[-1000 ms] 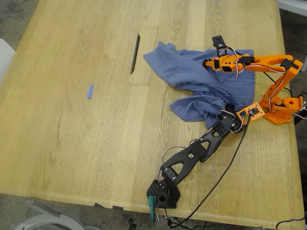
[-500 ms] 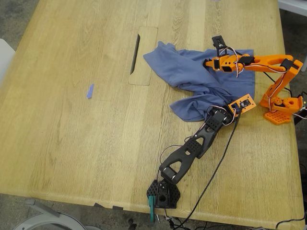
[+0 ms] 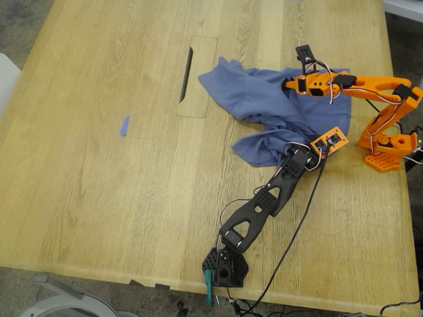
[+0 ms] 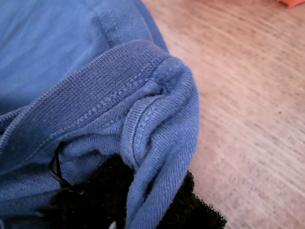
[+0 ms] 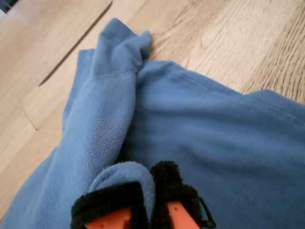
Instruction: Fold a T-shirt
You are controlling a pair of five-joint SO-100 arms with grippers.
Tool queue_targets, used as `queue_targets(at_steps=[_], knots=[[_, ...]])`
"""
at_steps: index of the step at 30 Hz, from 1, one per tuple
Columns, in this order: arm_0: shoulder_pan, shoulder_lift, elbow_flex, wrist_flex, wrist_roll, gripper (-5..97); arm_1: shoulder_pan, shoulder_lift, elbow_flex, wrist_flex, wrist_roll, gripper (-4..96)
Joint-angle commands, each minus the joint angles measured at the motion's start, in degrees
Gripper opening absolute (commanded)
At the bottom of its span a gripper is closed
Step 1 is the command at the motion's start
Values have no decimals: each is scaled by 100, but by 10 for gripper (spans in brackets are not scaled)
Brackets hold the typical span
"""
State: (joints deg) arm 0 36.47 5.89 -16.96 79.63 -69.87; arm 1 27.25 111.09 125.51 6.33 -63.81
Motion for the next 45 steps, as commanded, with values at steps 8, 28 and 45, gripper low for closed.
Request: queue_targets(at_steps=[8, 28, 45], knots=[[-677, 1187, -167, 826, -132, -1, -167, 835, -44, 70, -9, -1], [-1318, 3630, -158, 1837, -123, -1, -483, 2127, 9, 18, -35, -1], [-1397, 5247, -176, 1907, 0, -1, -817, 2848, -404, -738, -44, -1]])
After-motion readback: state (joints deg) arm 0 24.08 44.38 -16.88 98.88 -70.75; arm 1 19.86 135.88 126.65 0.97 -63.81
